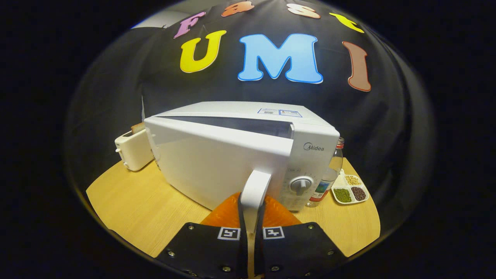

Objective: Open the microwave, put the food inside, and close the microwave door.

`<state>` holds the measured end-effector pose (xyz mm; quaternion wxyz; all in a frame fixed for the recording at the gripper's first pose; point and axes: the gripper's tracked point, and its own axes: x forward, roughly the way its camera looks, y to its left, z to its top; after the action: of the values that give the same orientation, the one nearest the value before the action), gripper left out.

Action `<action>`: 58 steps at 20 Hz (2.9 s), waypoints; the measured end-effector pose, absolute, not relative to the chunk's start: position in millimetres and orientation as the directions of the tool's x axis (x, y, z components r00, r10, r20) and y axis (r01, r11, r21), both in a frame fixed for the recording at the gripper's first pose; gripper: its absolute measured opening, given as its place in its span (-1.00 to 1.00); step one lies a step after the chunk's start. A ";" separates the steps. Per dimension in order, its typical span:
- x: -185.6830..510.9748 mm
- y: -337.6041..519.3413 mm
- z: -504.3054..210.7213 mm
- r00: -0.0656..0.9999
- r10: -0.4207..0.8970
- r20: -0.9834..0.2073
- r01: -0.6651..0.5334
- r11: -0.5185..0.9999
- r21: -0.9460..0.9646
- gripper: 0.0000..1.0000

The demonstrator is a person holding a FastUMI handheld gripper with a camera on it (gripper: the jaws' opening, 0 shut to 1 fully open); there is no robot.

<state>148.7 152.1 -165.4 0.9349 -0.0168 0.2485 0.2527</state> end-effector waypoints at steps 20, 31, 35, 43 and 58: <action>-5.6 216.1 -148.7 0.719 0.455 -0.525 -0.458 0.879 0.134 -0.86; -76.2 283.2 -135.4 0.750 0.455 -0.480 -0.449 0.883 0.137 -0.69; -103.1 309.7 -133.9 0.738 0.488 -0.466 -0.470 0.867 0.164 -0.65; -141.2 359.4 -127.3 0.704 0.553 -0.446 -0.546 0.823 0.158 -0.25; -160.1 312.8 -4.4 0.621 0.765 -0.173 -0.714 0.643 0.278 0.62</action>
<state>-160.1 312.8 -4.4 0.8956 0.0914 0.1385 0.4127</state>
